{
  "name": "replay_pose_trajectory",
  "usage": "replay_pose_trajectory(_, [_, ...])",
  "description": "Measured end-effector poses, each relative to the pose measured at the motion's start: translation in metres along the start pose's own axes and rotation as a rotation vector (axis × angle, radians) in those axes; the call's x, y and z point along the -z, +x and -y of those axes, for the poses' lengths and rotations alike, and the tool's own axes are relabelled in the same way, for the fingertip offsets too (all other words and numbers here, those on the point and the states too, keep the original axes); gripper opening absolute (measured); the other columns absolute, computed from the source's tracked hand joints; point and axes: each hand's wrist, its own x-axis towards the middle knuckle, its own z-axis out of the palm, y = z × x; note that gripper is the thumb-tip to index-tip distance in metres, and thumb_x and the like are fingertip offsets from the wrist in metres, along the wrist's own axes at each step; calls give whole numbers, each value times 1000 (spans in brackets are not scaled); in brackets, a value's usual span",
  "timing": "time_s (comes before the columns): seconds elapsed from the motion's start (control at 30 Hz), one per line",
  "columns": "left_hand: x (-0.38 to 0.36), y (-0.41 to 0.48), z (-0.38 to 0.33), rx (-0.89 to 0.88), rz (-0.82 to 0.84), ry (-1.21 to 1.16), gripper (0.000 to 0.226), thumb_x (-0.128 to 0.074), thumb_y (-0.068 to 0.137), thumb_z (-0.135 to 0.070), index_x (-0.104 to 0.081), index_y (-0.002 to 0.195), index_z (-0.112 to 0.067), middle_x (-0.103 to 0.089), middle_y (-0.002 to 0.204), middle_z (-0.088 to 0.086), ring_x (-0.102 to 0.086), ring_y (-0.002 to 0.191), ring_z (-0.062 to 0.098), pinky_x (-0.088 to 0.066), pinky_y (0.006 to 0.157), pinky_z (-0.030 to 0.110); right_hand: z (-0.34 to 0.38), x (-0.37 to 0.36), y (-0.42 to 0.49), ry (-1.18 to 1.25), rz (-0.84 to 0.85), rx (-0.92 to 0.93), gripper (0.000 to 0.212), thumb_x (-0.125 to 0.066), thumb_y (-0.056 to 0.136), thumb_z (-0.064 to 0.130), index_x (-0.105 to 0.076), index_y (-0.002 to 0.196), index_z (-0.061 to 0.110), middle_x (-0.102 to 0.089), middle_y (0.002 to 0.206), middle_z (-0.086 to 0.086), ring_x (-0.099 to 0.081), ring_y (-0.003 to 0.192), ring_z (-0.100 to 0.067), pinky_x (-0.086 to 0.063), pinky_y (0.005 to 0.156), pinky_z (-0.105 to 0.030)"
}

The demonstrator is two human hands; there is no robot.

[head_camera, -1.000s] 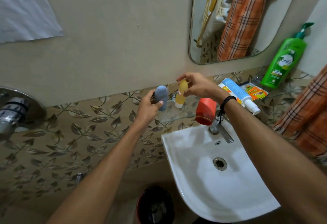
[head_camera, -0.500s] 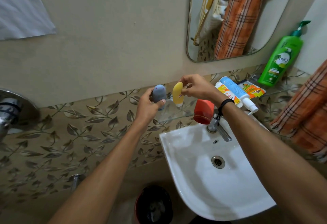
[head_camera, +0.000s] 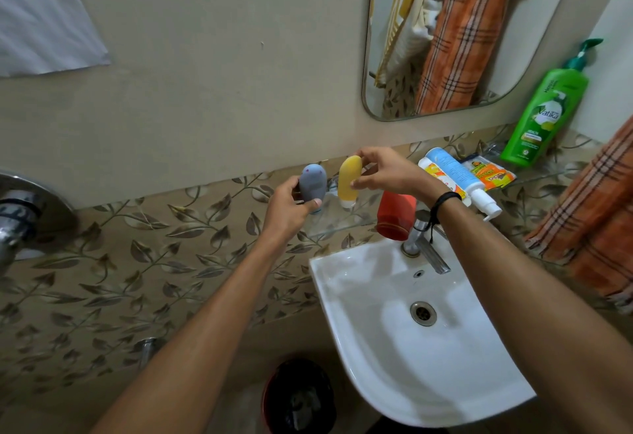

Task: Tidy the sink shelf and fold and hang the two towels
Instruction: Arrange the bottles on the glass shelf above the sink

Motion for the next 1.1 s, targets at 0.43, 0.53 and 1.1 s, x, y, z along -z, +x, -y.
replay_pose_trajectory(0.43, [-1, 0, 1, -4, 13, 7, 37, -78, 84, -7, -67, 119, -13, -72, 109, 5, -66, 104, 23, -56, 84, 35, 0, 0, -1, -26, 7, 45, 36, -81, 83, 23, -67, 114, 12, -71, 109, -9, -69, 101, -29, -55, 95, -52])
replay_pose_trajectory(0.53, [-1, 1, 1, -1, 16, 9, 38, -78, 84, -7, -67, 119, -15, -71, 110, 3, -65, 104, 22, -55, 86, 35, 1, 0, -2, -24, 12, 45, 36, -79, 85, 20, -66, 118, 11, -71, 112, -8, -69, 103, -27, -54, 97, -49])
replay_pose_trajectory(1.1, [-1, 0, 2, 28, 56, 0, 47, -79, 84, -7, -64, 127, -19, -69, 114, -2, -63, 106, 16, -51, 80, 26, -6, 4, -1, 2, 55, 37, 39, -79, 85, 17, -66, 121, 9, -72, 114, -9, -69, 105, -28, -55, 98, -44])
